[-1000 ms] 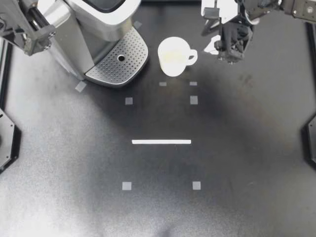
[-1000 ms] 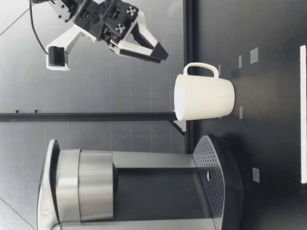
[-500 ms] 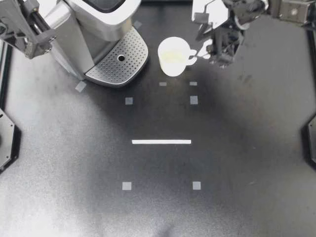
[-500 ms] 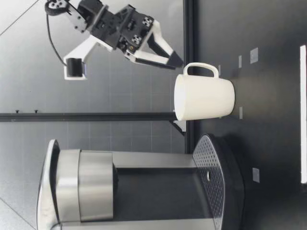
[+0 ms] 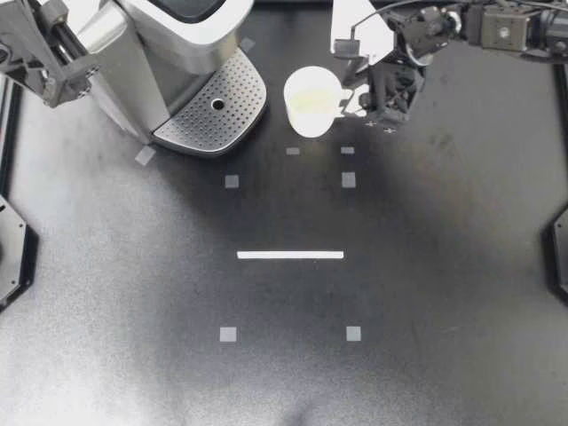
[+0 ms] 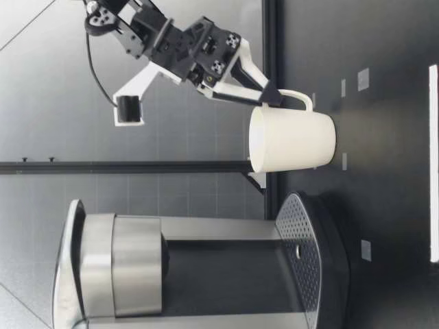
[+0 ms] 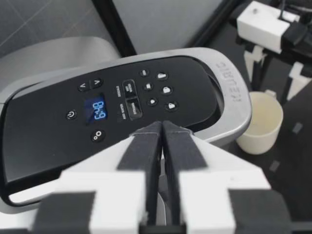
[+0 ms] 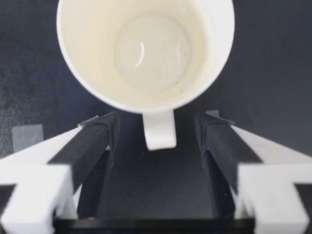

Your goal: Place the coffee capsule inside the capsule container, then place the cup onto the center of the cup tray.

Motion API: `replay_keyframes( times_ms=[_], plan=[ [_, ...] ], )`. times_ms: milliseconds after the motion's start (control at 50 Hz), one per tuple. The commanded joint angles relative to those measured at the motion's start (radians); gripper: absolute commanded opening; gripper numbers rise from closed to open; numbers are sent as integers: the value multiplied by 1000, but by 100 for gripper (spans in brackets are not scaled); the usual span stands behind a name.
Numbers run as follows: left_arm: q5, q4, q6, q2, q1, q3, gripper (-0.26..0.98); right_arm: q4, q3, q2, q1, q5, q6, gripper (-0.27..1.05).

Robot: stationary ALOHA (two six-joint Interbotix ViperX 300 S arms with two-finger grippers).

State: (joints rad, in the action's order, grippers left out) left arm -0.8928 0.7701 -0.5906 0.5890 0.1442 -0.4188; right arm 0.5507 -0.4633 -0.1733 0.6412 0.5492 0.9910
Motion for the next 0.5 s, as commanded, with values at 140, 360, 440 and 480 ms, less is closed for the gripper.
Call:
replay_keyframes(
  times_ms=[140, 360, 440, 480],
  plan=[
    [6, 9, -2, 9, -2, 12, 12, 5, 29, -2, -8, -11, 2, 53],
    [6, 9, -2, 9, -2, 12, 12, 2, 29, -5, -8, -20, 2, 24],
    [8, 11, -2, 9, -2, 11, 12, 3, 29, 2, -8, -32, 3, 18],
    [8, 9, -2, 9, -2, 12, 12, 3, 29, 6, -8, -37, 3, 17]
  ],
)
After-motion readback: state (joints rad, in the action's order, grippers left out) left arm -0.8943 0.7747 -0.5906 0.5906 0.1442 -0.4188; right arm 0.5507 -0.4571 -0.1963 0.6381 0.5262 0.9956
